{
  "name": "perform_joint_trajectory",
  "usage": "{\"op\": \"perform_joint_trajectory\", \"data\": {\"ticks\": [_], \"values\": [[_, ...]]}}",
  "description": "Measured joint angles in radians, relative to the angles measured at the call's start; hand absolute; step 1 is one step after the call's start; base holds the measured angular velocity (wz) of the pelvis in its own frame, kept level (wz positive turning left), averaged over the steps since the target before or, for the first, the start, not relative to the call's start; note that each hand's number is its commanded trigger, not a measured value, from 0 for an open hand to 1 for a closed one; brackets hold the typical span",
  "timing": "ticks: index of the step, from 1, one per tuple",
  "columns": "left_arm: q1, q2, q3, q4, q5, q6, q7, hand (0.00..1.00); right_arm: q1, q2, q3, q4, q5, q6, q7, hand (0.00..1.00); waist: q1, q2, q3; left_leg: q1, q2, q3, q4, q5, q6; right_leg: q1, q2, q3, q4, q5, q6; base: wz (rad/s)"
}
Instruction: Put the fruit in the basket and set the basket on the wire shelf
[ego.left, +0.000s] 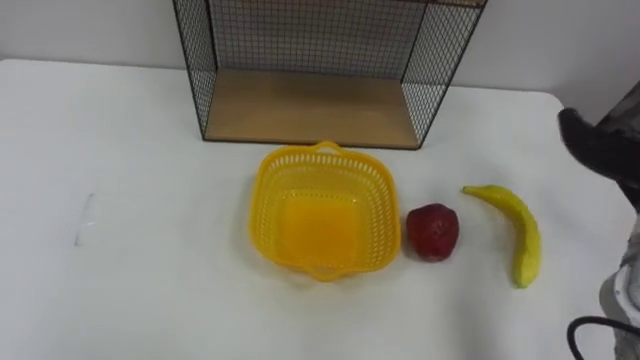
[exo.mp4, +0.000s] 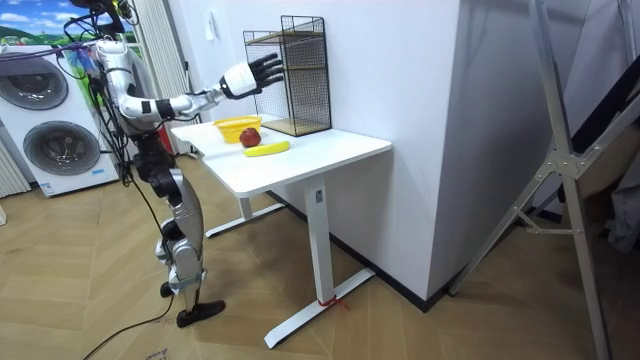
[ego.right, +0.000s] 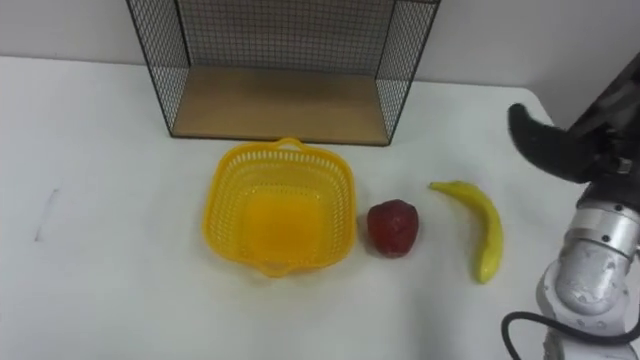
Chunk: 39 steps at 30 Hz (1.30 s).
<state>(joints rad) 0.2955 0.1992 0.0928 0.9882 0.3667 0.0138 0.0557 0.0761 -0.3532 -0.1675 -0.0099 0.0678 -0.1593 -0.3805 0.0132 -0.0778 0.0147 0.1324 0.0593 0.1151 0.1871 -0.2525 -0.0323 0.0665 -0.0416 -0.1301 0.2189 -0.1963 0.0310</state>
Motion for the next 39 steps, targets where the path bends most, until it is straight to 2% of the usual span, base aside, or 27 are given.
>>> {"op": "perform_joint_trajectory", "data": {"ticks": [2, 6, 8, 16, 21, 29, 31, 35, 39], "values": [[0.0, 0.0, 0.0, 0.0, 0.0, 0.001, -0.001, 0.0, 0.0, 0.0, 0.021, 0.004, -0.001, 0.008, 0.041, 0.0, 0.008, 0.004, -0.0019, 0.0, 0.0, -0.001, 0.0, 0.0, 0.0, 0.0, 0.0, 0.0, 0.0, 0.0, 0.0, 0.0], [0.001, 0.0, 0.0, 0.002, 0.0, 0.009, -0.007, 0.0, -0.001, 0.0, 0.044, 0.036, -0.011, 0.019, 0.116, 0.0, 0.02, 0.021, -0.0124, 0.0, 0.0, -0.011, 0.0, 0.0, 0.0, 0.002, 0.0, -0.008, 0.001, 0.001, 0.0, 0.05], [0.003, 0.0, -0.001, 0.011, 0.0, 0.009, -0.008, 0.0, -0.002, 0.0, 0.053, 0.049, -0.031, 0.03, 0.138, 0.0, 0.023, 0.025, -0.014, 0.002, 0.0, -0.013, 0.0, 0.0, 0.0, 0.005, 0.0, -0.009, 0.001, 0.001, 0.0, 0.02], [0.011, 0.008, -0.004, 0.022, 0.0, 0.011, -0.028, 0.0, 0.001, 0.0, 0.074, 0.078, -0.062, 0.032, 0.213, 0.0, 0.019, 0.015, -0.0083, 0.001, -0.001, -0.03, 0.01, 0.0, 0.0, 0.017, -0.003, -0.024, 0.002, 0.002, -0.002, 0.05], [0.008, 0.014, -0.028, 0.01, 0.0, 0.01, -0.03, 0.0, 0.003, 0.0, 0.102, 0.084, -0.062, 0.032, 0.271, 0.0, 0.02, 0.014, -0.0078, 0.001, -0.001, -0.032, 0.015, 0.0, 0.001, 0.019, -0.003, -0.024, 0.002, 0.002, -0.002, 0.02], [0.006, 0.016, -0.038, -0.004, 0.001, 0.01, -0.03, 0.0, 0.005, 0.001, 0.138, 0.14, -0.064, 0.032, 0.342, 0.0, 0.02, 0.02, -0.0094, 0.004, -0.001, -0.033, 0.016, 0.0, 0.0, 0.022, -0.002, -0.023, 0.002, 0.002, -0.002, 0.0], [0.007, 0.015, -0.038, -0.004, 0.001, 0.01, -0.03, 0.0, 0.008, 0.002, 0.147, 0.166, -0.064, 0.034, 0.357, 0.0, 0.02, 0.024, -0.0077, 0.012, -0.001, -0.033, 0.015, 0.0, 0.0, 0.03, -0.002, -0.023, 0.002, 0.002, -0.002, 0.0], [0.005, 0.015, -0.038, -0.003, 0.001, 0.01, -0.03, 0.0, 0.013, 0.002, 0.147, 0.169, -0.064, 0.041, 0.373, 0.0, 0.019, 0.033, -0.0092, 0.019, -0.001, -0.033, 0.014, 0.0, 0.0, 0.036, -0.002, -0.022, 0.002, 0.002, -0.002, 0.0], [0.005, 0.015, -0.038, -0.002, 0.0, 0.01, -0.03, 0.0, 0.014, 0.002, 0.147, 0.19, -0.066, 0.05, 0.396, 0.0, 0.02, 0.029, -0.0092, 0.019, -0.001, -0.031, 0.014, 0.0, 0.0, 0.034, -0.002, -0.018, 0.001, 0.002, -0.002, 0.0]]}}
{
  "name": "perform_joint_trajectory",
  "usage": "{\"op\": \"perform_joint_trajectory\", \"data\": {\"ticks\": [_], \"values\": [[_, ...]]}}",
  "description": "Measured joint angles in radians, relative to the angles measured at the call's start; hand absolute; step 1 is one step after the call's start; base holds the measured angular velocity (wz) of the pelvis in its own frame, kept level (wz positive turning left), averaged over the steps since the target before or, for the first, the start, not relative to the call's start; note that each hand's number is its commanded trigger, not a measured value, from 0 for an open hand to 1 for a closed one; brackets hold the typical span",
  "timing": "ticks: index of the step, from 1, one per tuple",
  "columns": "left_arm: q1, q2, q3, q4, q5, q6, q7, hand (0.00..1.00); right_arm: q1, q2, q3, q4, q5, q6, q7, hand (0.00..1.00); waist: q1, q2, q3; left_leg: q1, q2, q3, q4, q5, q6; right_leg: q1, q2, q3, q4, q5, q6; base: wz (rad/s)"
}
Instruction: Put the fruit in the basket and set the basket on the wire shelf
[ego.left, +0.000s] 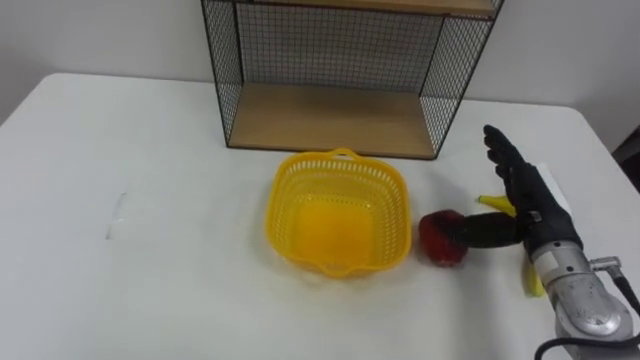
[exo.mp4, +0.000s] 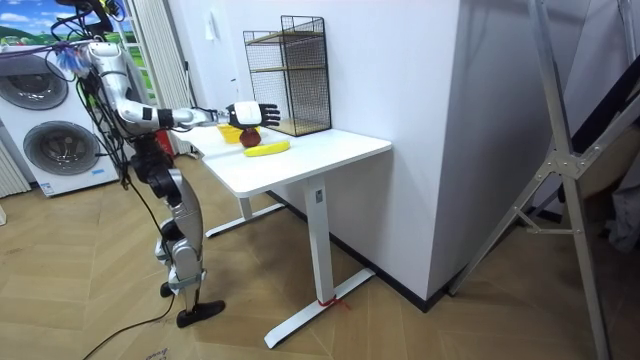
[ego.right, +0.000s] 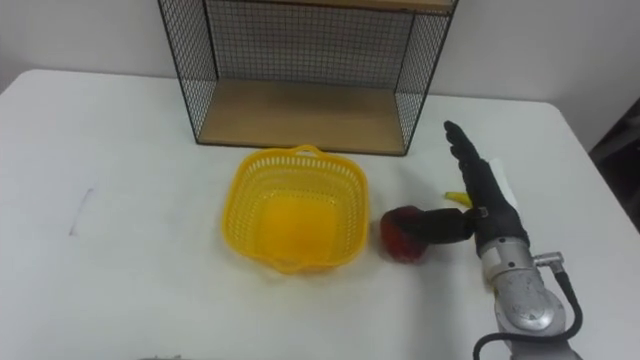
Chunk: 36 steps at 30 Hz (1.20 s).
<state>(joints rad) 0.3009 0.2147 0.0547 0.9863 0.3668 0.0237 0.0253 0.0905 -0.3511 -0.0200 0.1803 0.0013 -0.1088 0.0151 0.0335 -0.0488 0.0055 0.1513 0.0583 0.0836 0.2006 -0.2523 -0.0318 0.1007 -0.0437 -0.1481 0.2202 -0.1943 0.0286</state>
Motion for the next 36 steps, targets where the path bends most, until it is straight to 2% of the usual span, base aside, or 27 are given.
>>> {"op": "perform_joint_trajectory", "data": {"ticks": [7, 26, 36], "values": [[-0.001, 0.0, 0.0, 0.004, 0.0, 0.0, 0.0, 0.0, 0.0, 0.001, 0.001, 0.004, -0.011, 0.001, 0.033, 0.0, 0.002, -0.011, -0.0022, 0.0, 0.0, 0.002, 0.0, 0.0, 0.0, -0.001, 0.002, 0.008, -0.001, 0.0, 0.0, -0.01], [-0.014, 0.001, -0.001, 0.006, 0.001, 0.0, 0.0, 0.0, 0.0, 0.005, 0.04, 0.005, -0.028, 0.001, 0.075, 0.0, 0.001, -0.013, -0.0015, -0.001, 0.0, 0.0, -0.003, 0.0, 0.0, 0.004, 0.003, 0.007, -0.016, 0.004, 0.0, 0.0], [-0.027, 0.002, -0.025, 0.006, 0.02, -0.001, 0.005, 0.0, 0.0, 0.012, 0.044, 0.01, -0.051, 0.001, 0.096, 0.0, -0.001, -0.025, -0.0014, -0.001, 0.0, 0.001, -0.006, 0.0, 0.0, 0.004, 0.003, 0.006, -0.016, 0.005, 0.001, 0.0]]}}
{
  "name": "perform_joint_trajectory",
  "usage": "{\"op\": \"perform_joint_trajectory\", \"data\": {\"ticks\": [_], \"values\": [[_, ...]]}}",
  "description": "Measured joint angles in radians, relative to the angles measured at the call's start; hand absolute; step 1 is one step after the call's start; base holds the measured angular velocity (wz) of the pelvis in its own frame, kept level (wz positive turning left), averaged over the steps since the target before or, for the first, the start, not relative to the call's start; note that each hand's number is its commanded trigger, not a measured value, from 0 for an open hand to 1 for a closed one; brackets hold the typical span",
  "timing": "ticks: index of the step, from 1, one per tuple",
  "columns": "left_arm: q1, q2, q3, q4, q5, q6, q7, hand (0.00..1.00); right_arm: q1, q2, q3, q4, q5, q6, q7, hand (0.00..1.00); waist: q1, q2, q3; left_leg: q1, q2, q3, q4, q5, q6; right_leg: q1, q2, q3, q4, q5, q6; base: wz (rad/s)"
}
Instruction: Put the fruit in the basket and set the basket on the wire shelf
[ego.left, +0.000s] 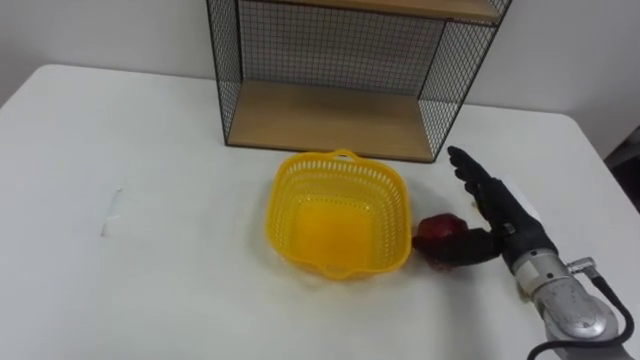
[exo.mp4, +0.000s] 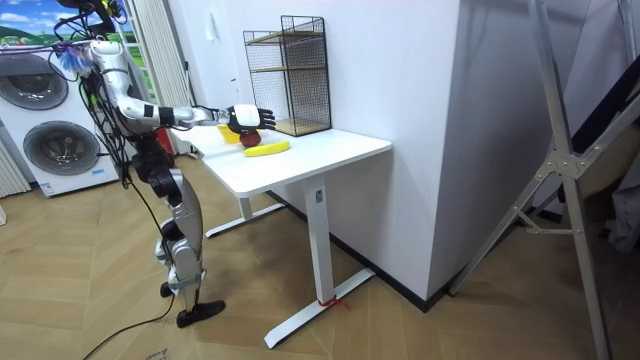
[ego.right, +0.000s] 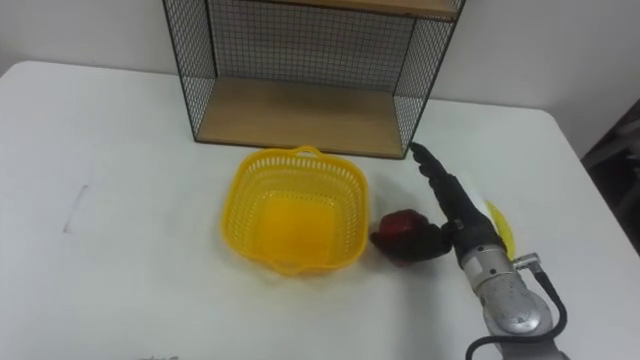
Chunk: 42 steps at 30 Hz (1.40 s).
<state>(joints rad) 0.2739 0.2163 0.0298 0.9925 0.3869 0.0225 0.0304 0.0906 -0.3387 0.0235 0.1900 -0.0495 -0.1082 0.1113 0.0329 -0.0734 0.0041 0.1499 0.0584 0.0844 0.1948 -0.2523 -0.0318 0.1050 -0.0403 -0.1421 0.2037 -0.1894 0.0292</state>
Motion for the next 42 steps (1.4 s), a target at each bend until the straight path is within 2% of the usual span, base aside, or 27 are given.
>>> {"op": "perform_joint_trajectory", "data": {"ticks": [8, 13, 26, 28, 31, 42], "values": [[-0.008, 0.003, -0.025, 0.019, -0.001, 0.0, 0.004, 0.0, 0.002, 0.002, 0.044, 0.056, -0.042, 0.0, 0.035, 0.0, 0.002, 0.001, 0.0009, 0.0, 0.0, -0.004, 0.001, 0.0, 0.0, 0.003, 0.0, -0.003, 0.001, 0.0, 0.0, 0.0], [-0.008, 0.004, -0.036, 0.034, 0.0, 0.002, 0.008, 0.0, 0.002, 0.017, 0.045, 0.103, -0.068, 0.0, 0.041, 0.0, 0.003, 0.001, 0.0008, 0.0, 0.002, -0.007, 0.002, 0.0, 0.0, 0.006, 0.0, -0.009, 0.0, 0.002, -0.002, 0.01], [-0.016, 0.003, -0.033, 0.016, 0.041, 0.001, 0.008, 0.0, 0.003, 0.022, 0.038, 0.111, -0.105, -0.003, 0.047, 0.0, 0.0, 0.003, -0.002, -0.001, 0.002, -0.009, 0.004, 0.0, 0.0, 0.008, 0.001, -0.011, -0.002, 0.003, -0.002, 0.0], [-0.013, 0.003, -0.031, 0.004, 0.057, 0.001, 0.008, 0.0, 0.003, 0.027, 0.032, 0.111, -0.11, -0.003, 0.055, 1.0, 0.0, 0.003, -0.004, -0.001, 0.002, -0.01, 0.003, 0.0, 0.0, 0.008, 0.001, -0.012, -0.002, 0.003, -0.002, 0.0], [-0.013, 0.003, -0.031, 0.004, 0.059, 0.001, 0.008, 0.0, 0.008, 0.033, 0.032, 0.111, -0.11, -0.003, 0.057, 1.0, -0.002, 0.002, -0.0079, 0.0, 0.002, -0.013, 0.004, 0.0, 0.0, 0.01, 0.001, -0.014, -0.003, 0.003, -0.002, 0.01], [-0.014, 0.003, -0.031, 0.005, 0.059, -0.001, 0.007, 0.0, 0.007, 0.039, -0.023, 0.116, -0.153, -0.009, 0.009, 1.0, 0.0, 0.003, -0.0096, 0.002, 0.003, -0.021, 0.005, 0.0, 0.0, 0.024, 0.003, -0.025, -0.018, 0.004, -0.003, 0.03]]}}
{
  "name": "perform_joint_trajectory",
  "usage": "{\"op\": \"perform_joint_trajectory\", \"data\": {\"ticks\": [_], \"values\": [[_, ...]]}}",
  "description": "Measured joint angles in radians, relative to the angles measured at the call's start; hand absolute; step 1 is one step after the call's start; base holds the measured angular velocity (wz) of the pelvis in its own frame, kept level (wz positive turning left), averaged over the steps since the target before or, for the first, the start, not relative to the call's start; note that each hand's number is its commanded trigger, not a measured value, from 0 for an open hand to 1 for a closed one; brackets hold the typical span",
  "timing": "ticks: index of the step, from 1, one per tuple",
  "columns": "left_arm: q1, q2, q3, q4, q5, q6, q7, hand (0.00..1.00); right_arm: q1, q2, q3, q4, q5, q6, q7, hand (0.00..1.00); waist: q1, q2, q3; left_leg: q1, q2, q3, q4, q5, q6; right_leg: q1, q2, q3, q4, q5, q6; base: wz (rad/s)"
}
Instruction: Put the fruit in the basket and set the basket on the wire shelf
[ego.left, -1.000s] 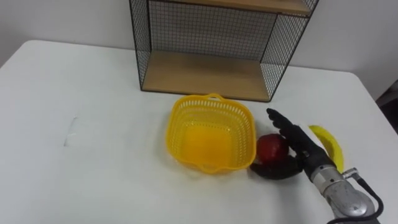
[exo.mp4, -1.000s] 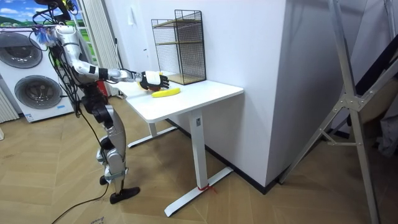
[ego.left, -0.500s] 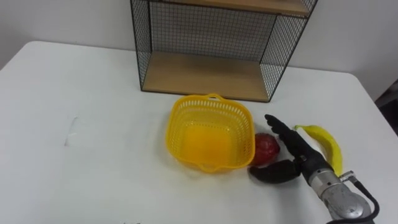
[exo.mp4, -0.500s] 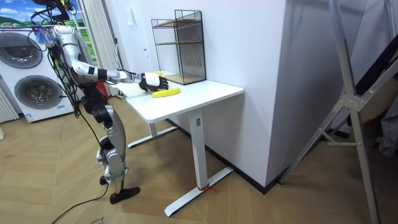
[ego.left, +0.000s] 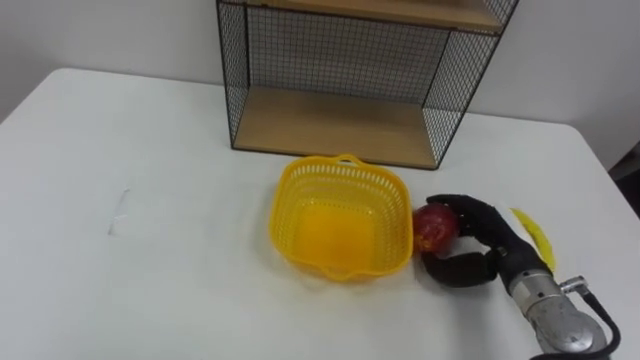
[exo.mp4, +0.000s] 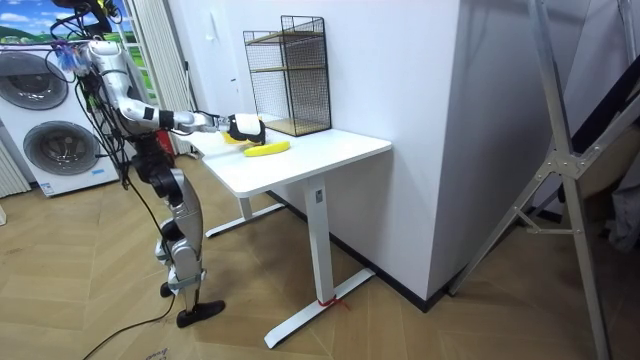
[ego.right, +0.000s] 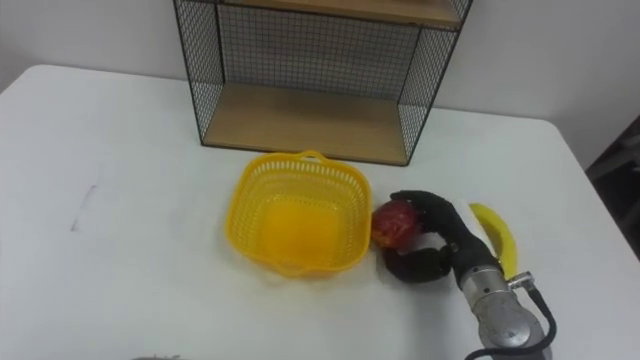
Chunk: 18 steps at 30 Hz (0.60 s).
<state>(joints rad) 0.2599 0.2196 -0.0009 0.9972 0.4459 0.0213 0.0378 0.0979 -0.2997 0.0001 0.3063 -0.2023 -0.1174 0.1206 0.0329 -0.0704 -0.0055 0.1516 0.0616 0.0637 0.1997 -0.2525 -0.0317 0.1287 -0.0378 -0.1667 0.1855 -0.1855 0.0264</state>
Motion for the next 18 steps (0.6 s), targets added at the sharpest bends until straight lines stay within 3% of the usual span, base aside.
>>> {"op": "perform_joint_trajectory", "data": {"ticks": [12, 18], "values": [[0.0, -0.003, 0.0, 0.001, 0.0, -0.007, -0.002, 0.0, 0.0, 0.039, -0.002, 0.039, 0.071, -0.005, -0.006, 1.0, -0.001, 0.002, 0.0018, 0.0, 0.004, 0.0, -0.004, -0.001, -0.001, -0.002, 0.003, -0.001, 0.0, 0.005, -0.003, 0.0], [0.013, -0.006, 0.004, 0.006, 0.0, -0.006, -0.002, 0.0, 0.002, 0.043, -0.006, 0.054, 0.118, -0.015, -0.01, 1.0, -0.005, 0.013, 0.0026, 0.001, 0.004, 0.0, -0.01, -0.001, -0.001, -0.001, 0.004, 0.0, 0.0, 0.006, -0.003, 0.0]]}}
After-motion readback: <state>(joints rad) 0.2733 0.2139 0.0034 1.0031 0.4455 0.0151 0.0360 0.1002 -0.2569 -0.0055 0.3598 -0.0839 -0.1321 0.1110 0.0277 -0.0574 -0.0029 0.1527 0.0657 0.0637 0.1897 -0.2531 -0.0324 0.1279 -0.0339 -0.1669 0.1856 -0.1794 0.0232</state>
